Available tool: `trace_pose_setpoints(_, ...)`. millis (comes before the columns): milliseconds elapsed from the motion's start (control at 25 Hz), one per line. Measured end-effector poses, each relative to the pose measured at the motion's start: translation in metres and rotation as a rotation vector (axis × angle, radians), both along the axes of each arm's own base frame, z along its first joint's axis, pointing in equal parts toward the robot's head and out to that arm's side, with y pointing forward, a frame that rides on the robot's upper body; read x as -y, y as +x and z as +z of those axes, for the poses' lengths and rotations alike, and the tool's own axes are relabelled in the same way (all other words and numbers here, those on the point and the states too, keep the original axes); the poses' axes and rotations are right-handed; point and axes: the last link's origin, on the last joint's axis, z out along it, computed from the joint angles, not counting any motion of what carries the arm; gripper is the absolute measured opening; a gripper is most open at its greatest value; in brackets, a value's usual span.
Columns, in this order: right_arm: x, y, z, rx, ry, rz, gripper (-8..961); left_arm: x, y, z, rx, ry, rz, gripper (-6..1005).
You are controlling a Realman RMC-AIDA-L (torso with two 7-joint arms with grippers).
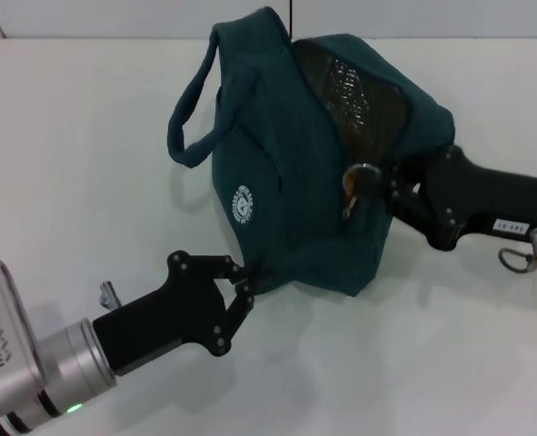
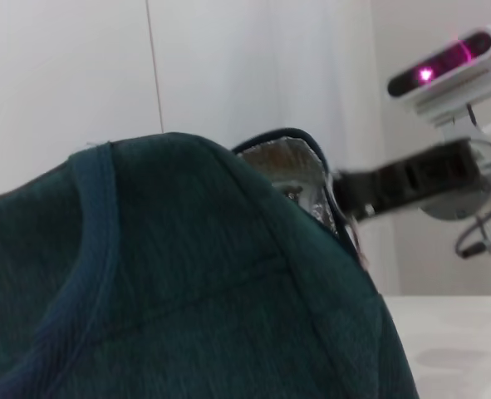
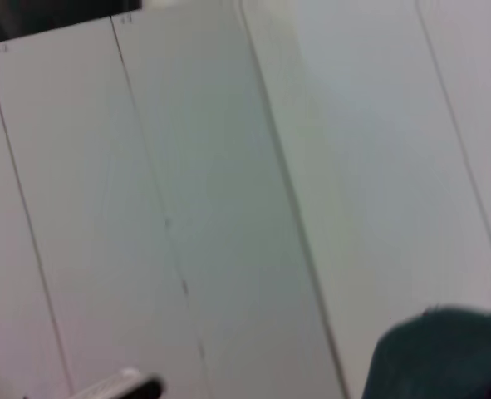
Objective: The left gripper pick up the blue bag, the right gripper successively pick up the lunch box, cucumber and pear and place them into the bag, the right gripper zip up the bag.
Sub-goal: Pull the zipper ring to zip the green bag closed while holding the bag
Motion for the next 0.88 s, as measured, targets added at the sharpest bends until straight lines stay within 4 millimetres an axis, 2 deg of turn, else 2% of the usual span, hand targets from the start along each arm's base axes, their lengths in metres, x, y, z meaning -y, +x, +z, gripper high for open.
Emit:
trace_pose_setpoints(600, -0.009, -0.007, 0.016, -0.112, 0.317, 0.082, 18, 0.002, 0.000, -0.002, -0.015, -0.026, -0.022, 54)
trace_pose_setpoints(880, -0.002, -0.007, 0.004, -0.091, 0.383, 0.150, 18, 0.006, 0.004, 0.007, 0.070, 0.015, -0.012, 62)
